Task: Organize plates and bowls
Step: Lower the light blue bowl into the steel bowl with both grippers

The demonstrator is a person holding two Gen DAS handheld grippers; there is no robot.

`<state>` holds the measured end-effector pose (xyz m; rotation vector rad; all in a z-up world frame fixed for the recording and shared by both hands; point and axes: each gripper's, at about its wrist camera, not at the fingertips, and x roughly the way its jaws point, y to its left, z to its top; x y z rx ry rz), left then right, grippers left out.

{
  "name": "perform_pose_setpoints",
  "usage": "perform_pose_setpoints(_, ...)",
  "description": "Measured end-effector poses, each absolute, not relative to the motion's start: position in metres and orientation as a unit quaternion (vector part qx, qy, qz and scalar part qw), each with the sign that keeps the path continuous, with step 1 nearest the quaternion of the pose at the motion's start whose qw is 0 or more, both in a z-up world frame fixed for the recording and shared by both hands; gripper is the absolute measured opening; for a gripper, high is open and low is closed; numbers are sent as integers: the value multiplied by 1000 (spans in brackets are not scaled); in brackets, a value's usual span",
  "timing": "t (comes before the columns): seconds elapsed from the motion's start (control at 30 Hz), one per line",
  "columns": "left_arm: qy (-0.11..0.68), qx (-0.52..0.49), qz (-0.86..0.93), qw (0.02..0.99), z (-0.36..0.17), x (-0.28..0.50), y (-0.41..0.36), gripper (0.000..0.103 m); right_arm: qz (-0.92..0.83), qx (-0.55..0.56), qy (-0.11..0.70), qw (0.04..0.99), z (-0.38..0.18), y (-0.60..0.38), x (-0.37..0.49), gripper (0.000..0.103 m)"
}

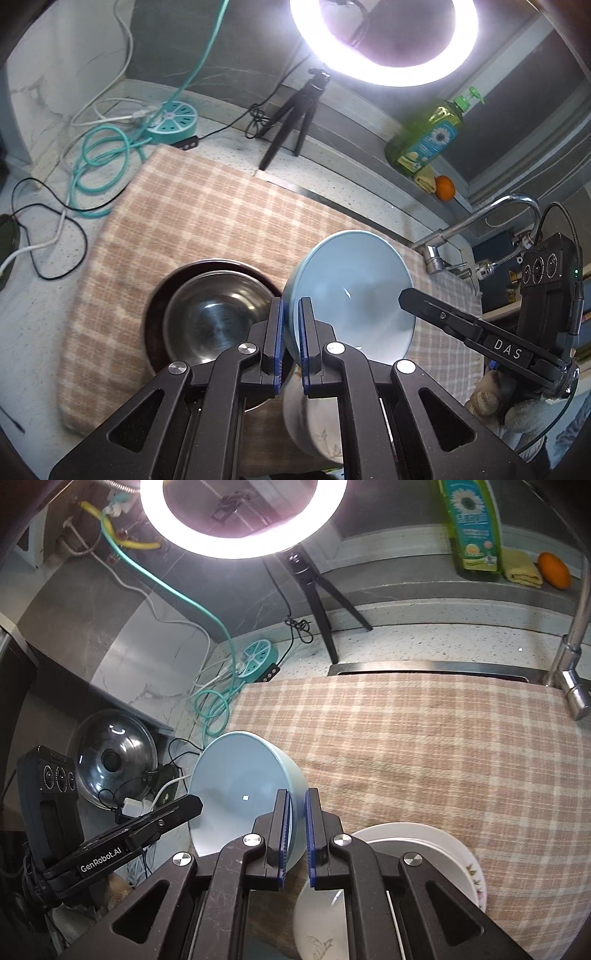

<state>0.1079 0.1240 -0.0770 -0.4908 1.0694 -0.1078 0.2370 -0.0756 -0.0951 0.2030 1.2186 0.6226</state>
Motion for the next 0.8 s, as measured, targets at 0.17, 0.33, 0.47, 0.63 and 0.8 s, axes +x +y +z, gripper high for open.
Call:
perform_pose_setpoints(0.17,508,-240,-39,826,-85,103,144,6,294,86,569,763,-104,-53,235,8)
perform_pose_setpoints(0.33,513,-243,-31,823,-92,101,159,6,297,83,577,756,-114,-37,235,8)
perform_pose_setpoints(0.47,518,-242,-27,820,-98,103,167,6,297,80,585,751,-123,-28,235,8)
perform_pose_setpoints(0.63,523,-241,-27,817,-105,105,172,6,291,81,596,744,-135,-22,236,8)
perform_pose_setpoints(0.8,527,-239,-27,815,-110,106,174,6,287,83,604,739,-144,-20,236,8)
